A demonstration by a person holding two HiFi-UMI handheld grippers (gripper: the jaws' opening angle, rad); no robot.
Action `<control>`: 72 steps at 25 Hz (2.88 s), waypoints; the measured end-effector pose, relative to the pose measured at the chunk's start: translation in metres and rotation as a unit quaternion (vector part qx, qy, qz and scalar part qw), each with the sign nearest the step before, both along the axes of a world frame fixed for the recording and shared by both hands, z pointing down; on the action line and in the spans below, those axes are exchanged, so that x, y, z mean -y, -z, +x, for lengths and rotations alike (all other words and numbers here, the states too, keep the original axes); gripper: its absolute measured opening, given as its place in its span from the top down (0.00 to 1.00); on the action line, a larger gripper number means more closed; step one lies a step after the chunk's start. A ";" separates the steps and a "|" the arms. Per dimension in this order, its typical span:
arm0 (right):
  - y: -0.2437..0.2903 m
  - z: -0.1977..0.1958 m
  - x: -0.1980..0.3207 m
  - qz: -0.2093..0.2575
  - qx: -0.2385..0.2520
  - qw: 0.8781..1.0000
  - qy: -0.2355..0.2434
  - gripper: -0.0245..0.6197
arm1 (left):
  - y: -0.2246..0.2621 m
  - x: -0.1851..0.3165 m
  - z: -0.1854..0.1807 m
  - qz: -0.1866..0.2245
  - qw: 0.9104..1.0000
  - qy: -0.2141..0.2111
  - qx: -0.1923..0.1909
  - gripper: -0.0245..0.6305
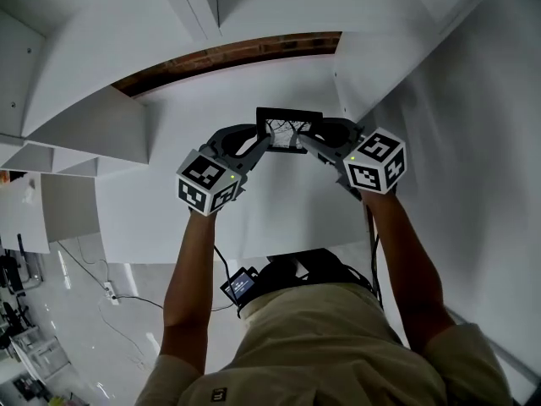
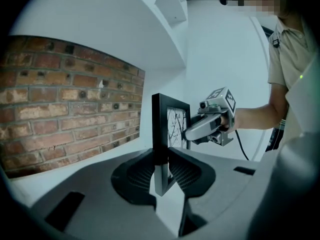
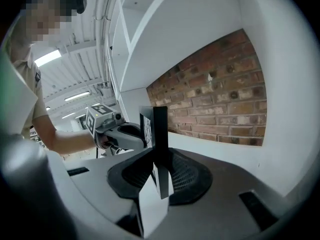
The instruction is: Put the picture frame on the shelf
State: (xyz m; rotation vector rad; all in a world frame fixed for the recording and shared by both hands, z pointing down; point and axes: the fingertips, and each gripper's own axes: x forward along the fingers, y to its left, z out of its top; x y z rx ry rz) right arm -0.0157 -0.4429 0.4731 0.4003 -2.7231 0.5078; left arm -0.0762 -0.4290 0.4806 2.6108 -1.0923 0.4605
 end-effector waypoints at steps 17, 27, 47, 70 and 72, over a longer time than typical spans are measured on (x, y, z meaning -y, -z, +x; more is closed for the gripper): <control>-0.112 -0.021 0.067 0.012 -0.016 1.000 0.021 0.83 | -0.113 0.065 -0.019 -0.028 0.998 0.049 0.018 0.84; -0.157 -0.034 0.089 0.025 -0.032 0.999 0.030 0.83 | -0.159 0.086 -0.031 -0.049 0.996 0.067 0.036 0.84; -0.201 -0.044 0.118 0.059 -0.062 0.996 0.040 0.83 | -0.201 0.115 -0.039 -0.045 0.993 0.091 0.055 0.84; -0.208 -0.044 0.092 0.097 -0.108 0.987 0.062 0.79 | -0.201 0.093 -0.036 0.007 0.991 0.050 0.126 0.82; -0.206 -0.044 0.092 0.099 -0.111 0.987 0.062 0.78 | -0.200 0.092 -0.038 0.008 0.991 0.051 0.126 0.82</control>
